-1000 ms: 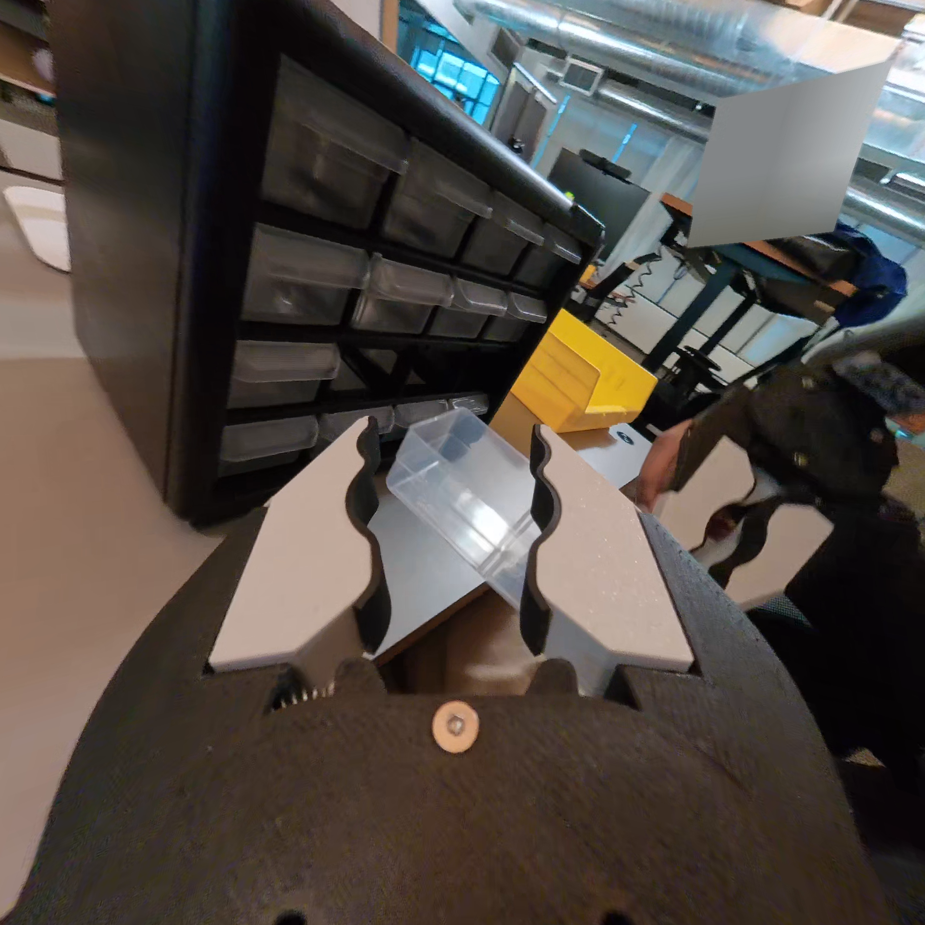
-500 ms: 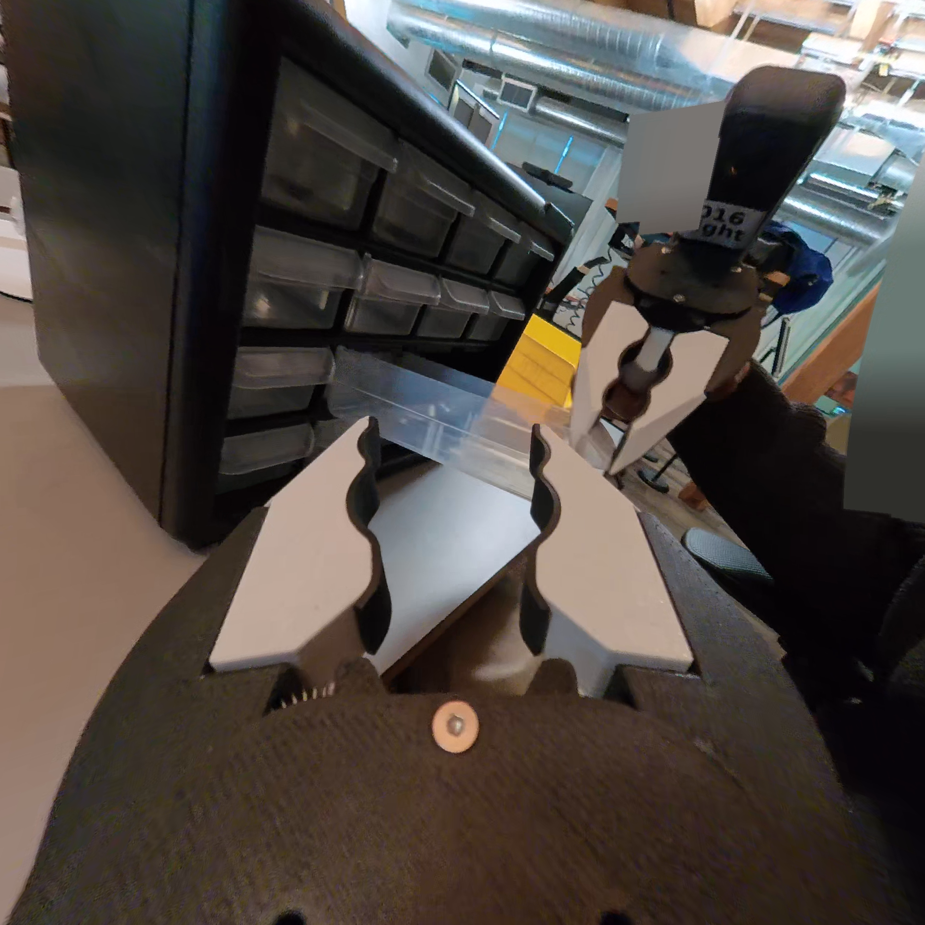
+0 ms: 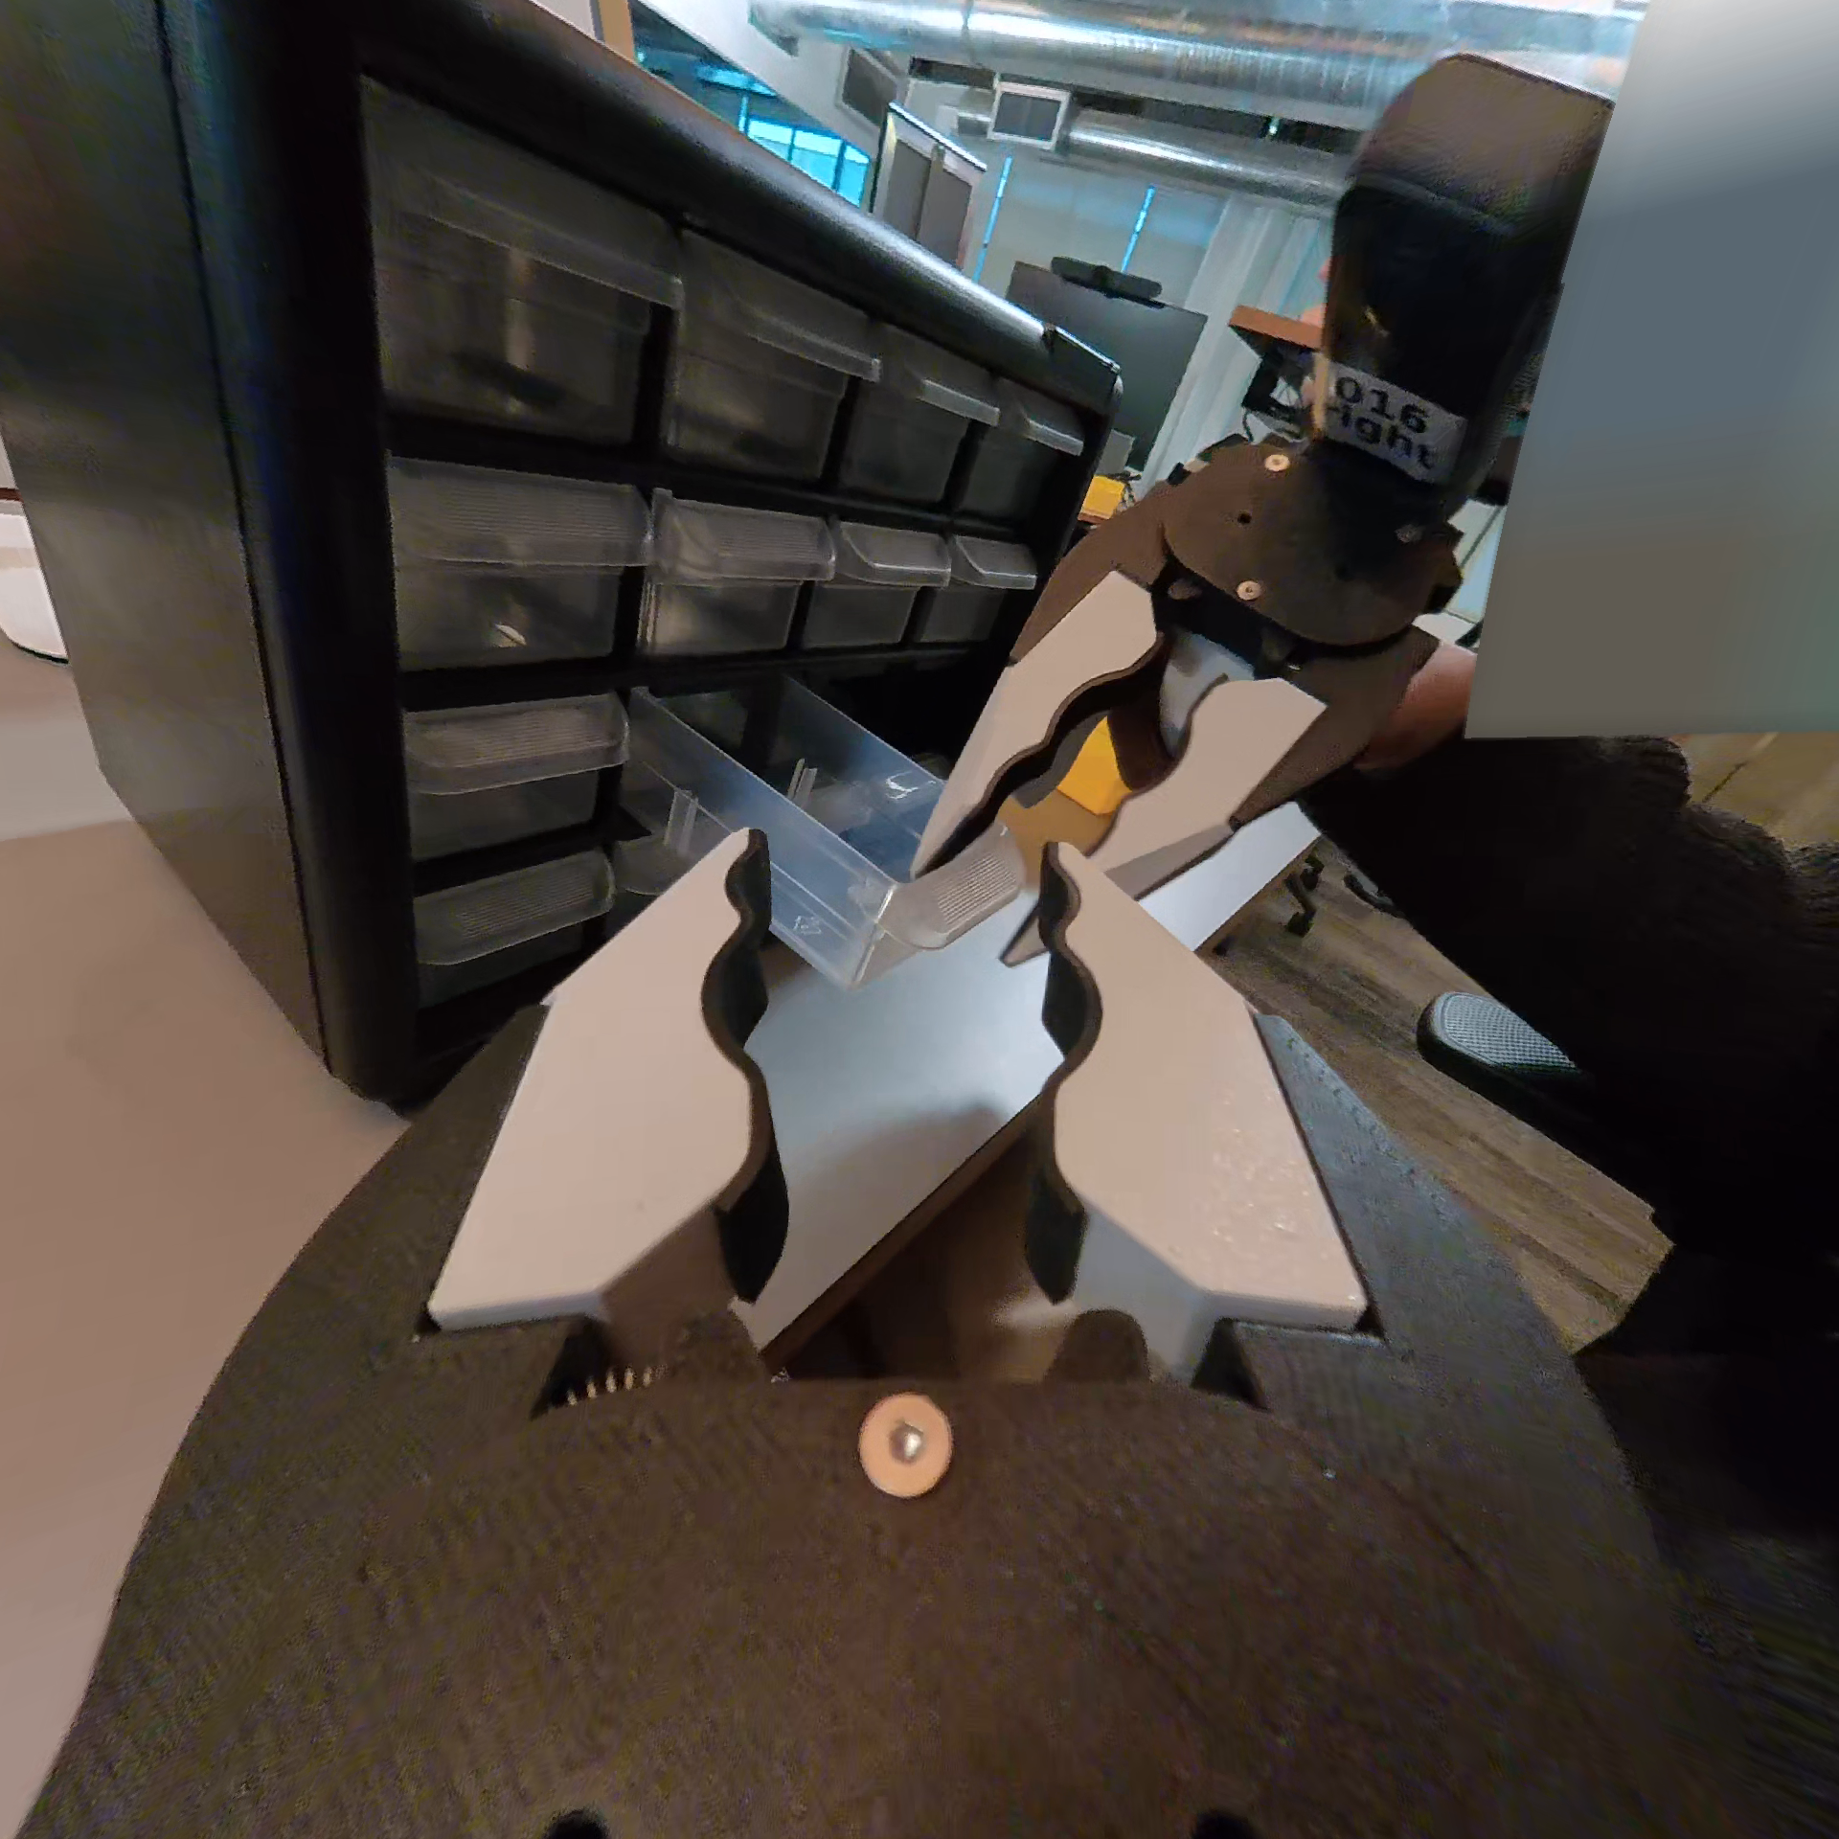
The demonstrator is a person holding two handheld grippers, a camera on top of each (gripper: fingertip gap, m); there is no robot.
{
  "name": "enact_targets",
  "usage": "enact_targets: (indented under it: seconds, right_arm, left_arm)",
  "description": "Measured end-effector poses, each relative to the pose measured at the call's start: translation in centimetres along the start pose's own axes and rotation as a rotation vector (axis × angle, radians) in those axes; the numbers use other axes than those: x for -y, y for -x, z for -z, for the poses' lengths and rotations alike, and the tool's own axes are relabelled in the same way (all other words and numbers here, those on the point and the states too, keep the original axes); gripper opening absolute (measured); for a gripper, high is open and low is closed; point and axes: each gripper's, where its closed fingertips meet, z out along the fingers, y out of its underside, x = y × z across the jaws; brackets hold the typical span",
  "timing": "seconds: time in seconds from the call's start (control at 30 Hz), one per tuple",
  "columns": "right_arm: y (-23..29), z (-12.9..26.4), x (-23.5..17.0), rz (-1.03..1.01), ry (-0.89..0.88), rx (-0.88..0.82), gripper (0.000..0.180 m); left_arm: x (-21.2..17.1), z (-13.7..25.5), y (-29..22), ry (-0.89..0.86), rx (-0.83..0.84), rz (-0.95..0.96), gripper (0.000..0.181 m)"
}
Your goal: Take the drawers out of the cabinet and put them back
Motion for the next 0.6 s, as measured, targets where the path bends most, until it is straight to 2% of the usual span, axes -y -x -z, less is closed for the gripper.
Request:
enact_targets:
  seconds: [0.07, 0.17, 0.2, 0.3, 0.4, 0.6]
  right_arm:
    - [-0.2, 0.4, 0.0, 0.021, -0.004, -0.037, 0.044]
    - [0.5, 1.2, 1.0, 0.014, -0.074, -0.02, 0.047]
    - [1.1, 1.4, 1.6, 0.008, -0.119, 0.008, 0.045]
    - [3.2, 1.9, 2.9, -0.01, -0.23, 0.122, 0.022]
    - [4.3, 1.2, 3.2, -0.046, -0.297, 0.171, 0.0]
    - [3.8, -1.3, 1.8, -0.069, -0.327, 0.05, 0.0]
  left_arm:
    - [0.0, 0.0, 0.2, -0.001, 0.006, 0.003, 0.051]
    - [0.5, 0.3, 0.6, -0.025, 0.026, 0.01, 0.048]
    - [1.2, 0.7, 1.0, -0.057, 0.044, 0.0, 0.047]
    - [3.5, 2.1, 3.2, -0.155, 0.135, -0.011, 0.044]
    - [3.8, 2.8, 5.1, -0.16, 0.193, 0.022, 0.044]
    - [2.9, 2.4, 6.0, -0.122, 0.213, 0.055, 0.044]
